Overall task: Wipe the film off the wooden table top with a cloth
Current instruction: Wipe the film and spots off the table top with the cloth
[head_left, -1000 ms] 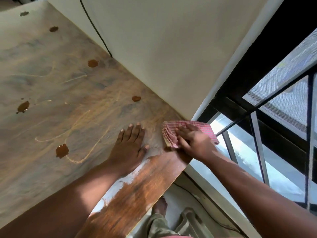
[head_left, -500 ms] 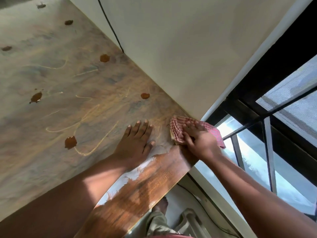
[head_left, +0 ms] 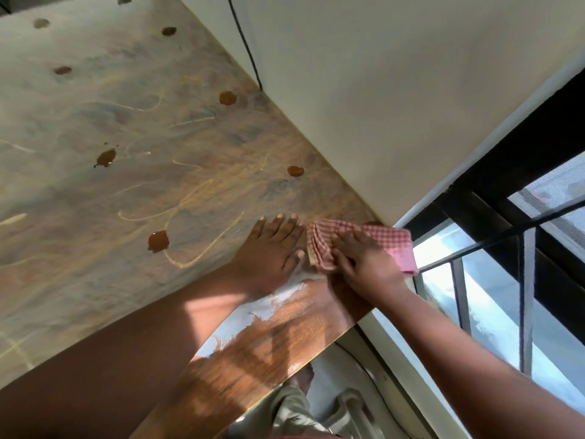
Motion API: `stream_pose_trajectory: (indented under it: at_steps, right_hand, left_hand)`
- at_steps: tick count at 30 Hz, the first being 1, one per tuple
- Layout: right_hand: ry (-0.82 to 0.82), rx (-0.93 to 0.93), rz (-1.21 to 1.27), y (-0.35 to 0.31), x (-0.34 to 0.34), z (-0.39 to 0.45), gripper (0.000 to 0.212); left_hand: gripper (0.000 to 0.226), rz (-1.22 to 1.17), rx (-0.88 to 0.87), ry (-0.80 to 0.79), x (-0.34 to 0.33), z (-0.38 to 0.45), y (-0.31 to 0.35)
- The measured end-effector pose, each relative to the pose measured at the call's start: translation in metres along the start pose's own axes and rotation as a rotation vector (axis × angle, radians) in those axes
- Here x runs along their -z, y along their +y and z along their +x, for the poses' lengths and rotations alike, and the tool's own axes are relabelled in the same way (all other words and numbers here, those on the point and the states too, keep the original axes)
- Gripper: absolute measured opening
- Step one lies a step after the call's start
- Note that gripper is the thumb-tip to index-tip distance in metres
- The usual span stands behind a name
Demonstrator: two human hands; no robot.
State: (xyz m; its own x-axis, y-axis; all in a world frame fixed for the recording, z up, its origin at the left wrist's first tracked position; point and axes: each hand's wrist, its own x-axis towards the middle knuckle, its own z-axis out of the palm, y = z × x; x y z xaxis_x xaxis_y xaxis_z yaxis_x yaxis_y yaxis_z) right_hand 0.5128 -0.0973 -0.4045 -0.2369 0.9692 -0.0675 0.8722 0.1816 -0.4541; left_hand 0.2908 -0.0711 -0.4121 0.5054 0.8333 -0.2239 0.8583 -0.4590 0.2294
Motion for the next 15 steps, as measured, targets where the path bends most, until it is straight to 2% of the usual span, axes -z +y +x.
stream_pose_trajectory:
  at_steps: [5, 7, 9, 12, 15]
  right_hand:
    - [-0.142, 0.137, -0.07, -0.026, -0.01, 0.028, 0.041]
    - [-0.203, 0.219, -0.063, -0.016, -0.001, 0.009, 0.038]
    - [-0.24, 0.224, -0.077, 0.006, 0.012, -0.007, 0.036]
    - [-0.153, 0.074, -0.149, 0.027, 0.027, 0.01, 0.036]
    - [-0.019, 0.014, -0.2, 0.009, 0.015, 0.049, 0.039]
  left_hand:
    - [0.061, 0.024, 0.101, 0.045, 0.007, -0.011, -0.019]
    - [0.061, 0.054, 0.114, 0.035, 0.008, -0.019, -0.027]
    - [0.062, 0.064, 0.123, 0.035, 0.01, -0.026, -0.032]
    - [0.062, 0.084, 0.113, 0.05, 0.013, -0.035, -0.033]
    - [0.061, 0.096, 0.11, 0.05, 0.012, -0.041, -0.027]
